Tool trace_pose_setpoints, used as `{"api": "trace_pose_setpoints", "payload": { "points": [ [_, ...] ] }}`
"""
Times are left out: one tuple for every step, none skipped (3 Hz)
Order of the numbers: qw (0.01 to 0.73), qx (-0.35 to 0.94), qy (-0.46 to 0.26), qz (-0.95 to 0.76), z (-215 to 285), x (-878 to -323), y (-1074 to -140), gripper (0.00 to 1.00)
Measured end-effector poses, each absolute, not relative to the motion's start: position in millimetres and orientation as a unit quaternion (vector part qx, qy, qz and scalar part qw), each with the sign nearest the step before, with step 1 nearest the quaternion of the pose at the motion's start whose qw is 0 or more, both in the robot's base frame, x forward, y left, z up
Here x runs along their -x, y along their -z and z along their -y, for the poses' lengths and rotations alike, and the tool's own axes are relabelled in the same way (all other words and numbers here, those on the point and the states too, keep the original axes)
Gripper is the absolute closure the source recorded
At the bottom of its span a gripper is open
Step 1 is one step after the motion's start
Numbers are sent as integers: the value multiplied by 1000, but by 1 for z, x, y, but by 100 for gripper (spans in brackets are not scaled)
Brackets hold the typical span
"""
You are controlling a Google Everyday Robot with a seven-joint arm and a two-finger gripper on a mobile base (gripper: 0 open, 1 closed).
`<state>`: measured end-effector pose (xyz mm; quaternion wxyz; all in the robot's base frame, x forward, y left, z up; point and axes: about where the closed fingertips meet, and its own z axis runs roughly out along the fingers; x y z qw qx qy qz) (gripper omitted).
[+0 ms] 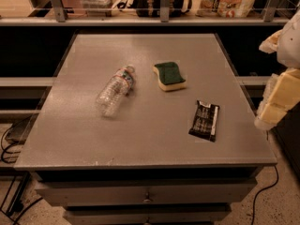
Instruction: Pick sponge
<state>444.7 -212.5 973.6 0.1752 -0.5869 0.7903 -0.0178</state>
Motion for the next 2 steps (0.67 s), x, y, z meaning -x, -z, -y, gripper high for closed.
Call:
{"api": "trace_pose_setpoints", "payload": {
  "points": [
    [219,551,-35,-805,199,-464,-964,0],
    [275,523,-93,-801,169,-490,-958,0]
  ]
}}
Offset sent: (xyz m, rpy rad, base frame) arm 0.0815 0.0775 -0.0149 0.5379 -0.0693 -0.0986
